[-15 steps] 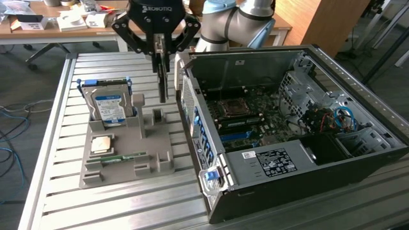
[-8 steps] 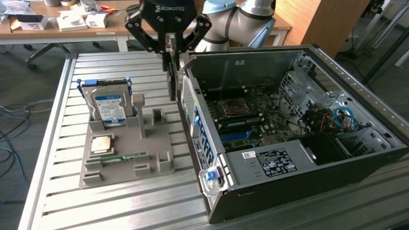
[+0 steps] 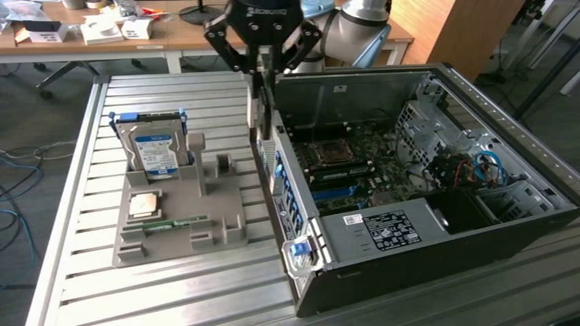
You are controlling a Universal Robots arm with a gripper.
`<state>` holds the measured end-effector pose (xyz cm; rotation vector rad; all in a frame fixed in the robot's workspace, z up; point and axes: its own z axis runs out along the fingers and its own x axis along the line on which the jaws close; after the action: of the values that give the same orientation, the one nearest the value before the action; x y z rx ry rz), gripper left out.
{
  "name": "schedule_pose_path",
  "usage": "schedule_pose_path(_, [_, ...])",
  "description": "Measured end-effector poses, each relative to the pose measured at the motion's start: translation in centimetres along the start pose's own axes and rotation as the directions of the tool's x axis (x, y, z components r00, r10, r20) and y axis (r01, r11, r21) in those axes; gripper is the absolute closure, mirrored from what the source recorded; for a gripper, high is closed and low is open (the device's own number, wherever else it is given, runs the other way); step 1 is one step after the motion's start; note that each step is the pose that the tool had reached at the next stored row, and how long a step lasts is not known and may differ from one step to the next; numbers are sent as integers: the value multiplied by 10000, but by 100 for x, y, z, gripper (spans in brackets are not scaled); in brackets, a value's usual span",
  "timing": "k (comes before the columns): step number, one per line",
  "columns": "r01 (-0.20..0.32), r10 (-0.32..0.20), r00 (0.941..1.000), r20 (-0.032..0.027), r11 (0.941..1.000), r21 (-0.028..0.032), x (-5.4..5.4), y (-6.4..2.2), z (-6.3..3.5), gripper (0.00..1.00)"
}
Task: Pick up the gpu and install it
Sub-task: 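Pick up the gpu and move the gpu toward the slot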
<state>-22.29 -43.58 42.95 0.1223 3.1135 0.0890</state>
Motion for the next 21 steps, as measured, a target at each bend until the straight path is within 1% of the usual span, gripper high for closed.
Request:
schedule_pose_path(13, [-2, 2, 10000, -7, 10000, -89, -581, 68, 17, 74])
schedule_pose_path(21, [-2, 2, 10000, -9, 9999, -123, -944, 102, 27, 74])
